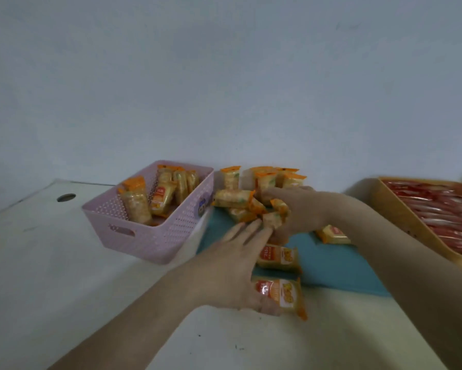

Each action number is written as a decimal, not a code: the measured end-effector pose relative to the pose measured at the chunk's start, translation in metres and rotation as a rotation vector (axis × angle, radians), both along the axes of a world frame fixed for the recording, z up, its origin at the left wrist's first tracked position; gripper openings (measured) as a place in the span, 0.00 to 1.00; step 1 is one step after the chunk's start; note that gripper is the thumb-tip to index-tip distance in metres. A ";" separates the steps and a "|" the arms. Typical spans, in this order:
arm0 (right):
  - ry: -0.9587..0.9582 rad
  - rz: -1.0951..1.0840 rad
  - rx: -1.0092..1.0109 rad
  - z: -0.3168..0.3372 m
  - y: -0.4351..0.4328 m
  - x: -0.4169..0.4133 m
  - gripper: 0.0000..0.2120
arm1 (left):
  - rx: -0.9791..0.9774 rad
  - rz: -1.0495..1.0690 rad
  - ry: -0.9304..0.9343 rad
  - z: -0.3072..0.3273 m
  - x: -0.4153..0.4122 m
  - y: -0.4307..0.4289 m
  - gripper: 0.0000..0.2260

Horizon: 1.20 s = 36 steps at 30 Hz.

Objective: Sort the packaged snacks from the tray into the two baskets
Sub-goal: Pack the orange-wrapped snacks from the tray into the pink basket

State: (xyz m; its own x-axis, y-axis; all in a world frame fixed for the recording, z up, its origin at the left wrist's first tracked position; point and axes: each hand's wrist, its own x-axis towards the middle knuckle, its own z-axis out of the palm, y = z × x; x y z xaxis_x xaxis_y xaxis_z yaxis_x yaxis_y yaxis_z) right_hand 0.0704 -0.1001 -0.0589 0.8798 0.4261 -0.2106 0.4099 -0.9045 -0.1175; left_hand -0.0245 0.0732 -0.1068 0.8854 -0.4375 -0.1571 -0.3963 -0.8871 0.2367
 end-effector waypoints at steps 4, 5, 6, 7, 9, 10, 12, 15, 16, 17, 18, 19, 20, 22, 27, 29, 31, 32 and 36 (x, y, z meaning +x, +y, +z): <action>0.008 -0.171 -0.029 -0.037 -0.022 0.016 0.56 | -0.012 -0.032 -0.018 -0.021 0.012 -0.013 0.52; 0.013 -0.193 -0.012 -0.044 -0.025 0.017 0.57 | -0.033 -0.032 -0.052 -0.022 0.013 -0.015 0.49; -0.002 -0.200 -0.014 -0.052 -0.026 0.020 0.57 | -0.051 -0.040 -0.095 -0.022 0.012 -0.016 0.46; -0.047 -0.191 -0.017 -0.057 -0.028 0.022 0.56 | -0.063 -0.048 -0.131 -0.022 0.012 -0.017 0.44; -0.144 -0.195 0.061 -0.060 -0.030 0.023 0.51 | -0.130 -0.025 -0.139 -0.023 0.012 -0.015 0.37; -0.174 -0.199 0.133 -0.060 -0.031 0.023 0.47 | -0.217 0.011 -0.120 -0.022 0.013 -0.014 0.32; -0.221 -0.159 0.231 -0.062 -0.033 0.021 0.37 | -0.412 0.120 -0.118 -0.019 0.018 -0.014 0.24; -0.358 -0.108 0.221 -0.073 -0.036 0.018 0.22 | -0.542 0.296 -0.148 -0.017 0.035 -0.020 0.24; -0.397 -0.153 0.187 -0.078 -0.036 0.019 0.21 | -0.551 0.338 -0.159 -0.018 0.040 -0.023 0.25; -0.419 -0.212 0.170 -0.081 -0.036 0.019 0.21 | -0.523 0.383 -0.176 -0.020 0.045 -0.026 0.25; -0.428 -0.258 0.181 -0.084 -0.036 0.019 0.22 | -0.455 0.431 -0.201 -0.023 0.051 -0.029 0.26; -0.420 -0.284 0.214 -0.086 -0.035 0.019 0.23 | -0.345 0.471 -0.238 -0.027 0.056 -0.031 0.28; -0.387 -0.302 0.247 -0.086 -0.035 0.019 0.26 | -0.227 0.492 -0.290 -0.031 0.060 -0.033 0.29; -0.267 -0.330 0.273 -0.085 -0.034 0.021 0.33 | -0.069 0.470 -0.354 -0.038 0.070 -0.035 0.30; -0.168 -0.283 0.160 -0.071 -0.028 0.025 0.36 | -0.011 0.410 -0.189 -0.033 0.087 -0.031 0.31; -0.173 -0.292 0.160 -0.066 -0.023 0.022 0.23 | -0.046 0.411 -0.278 -0.032 0.083 -0.031 0.28; -0.176 -0.302 0.248 -0.063 -0.018 0.016 0.13 | -0.172 0.444 -0.329 -0.035 0.077 -0.030 0.25; -0.172 -0.306 0.342 -0.063 -0.017 0.013 0.14 | -0.265 0.476 -0.338 -0.034 0.072 -0.029 0.24; 0.045 -0.425 1.030 -0.053 -0.010 -0.004 0.14 | -0.948 0.645 -0.150 -0.023 0.062 -0.022 0.25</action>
